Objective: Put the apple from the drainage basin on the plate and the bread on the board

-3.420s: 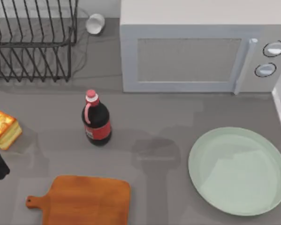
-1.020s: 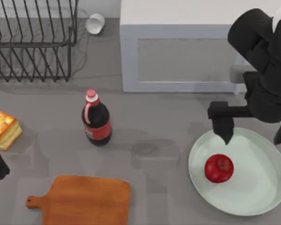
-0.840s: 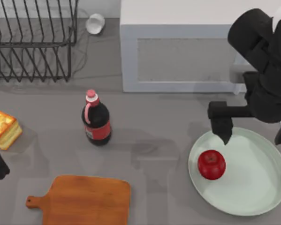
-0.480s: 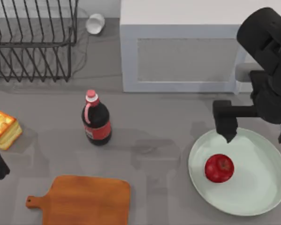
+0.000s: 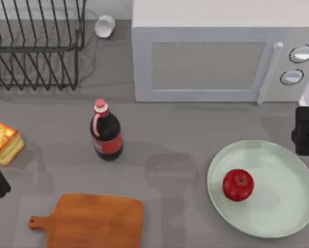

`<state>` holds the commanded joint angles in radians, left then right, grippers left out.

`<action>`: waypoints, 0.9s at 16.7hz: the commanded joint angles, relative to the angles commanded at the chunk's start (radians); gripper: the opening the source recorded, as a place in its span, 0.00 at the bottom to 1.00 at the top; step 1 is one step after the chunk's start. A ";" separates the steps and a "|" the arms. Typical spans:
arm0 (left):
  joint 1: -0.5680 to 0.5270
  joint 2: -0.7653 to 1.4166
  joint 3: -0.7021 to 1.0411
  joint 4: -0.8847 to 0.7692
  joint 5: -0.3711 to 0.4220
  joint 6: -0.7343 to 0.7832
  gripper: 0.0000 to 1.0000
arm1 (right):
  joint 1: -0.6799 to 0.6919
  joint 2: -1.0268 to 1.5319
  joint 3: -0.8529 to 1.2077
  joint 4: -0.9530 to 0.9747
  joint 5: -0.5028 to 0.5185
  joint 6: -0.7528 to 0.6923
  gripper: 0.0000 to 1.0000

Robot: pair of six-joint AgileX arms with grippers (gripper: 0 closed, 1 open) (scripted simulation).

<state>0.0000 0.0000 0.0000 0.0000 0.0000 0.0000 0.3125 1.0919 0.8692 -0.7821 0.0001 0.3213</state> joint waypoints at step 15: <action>0.000 0.000 0.000 0.000 0.000 0.000 1.00 | -0.312 -1.090 -0.867 0.780 0.000 -0.320 1.00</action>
<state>0.0000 0.0000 0.0000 0.0000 0.0000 0.0000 0.0010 0.0023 0.0023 -0.0023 0.0000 0.0010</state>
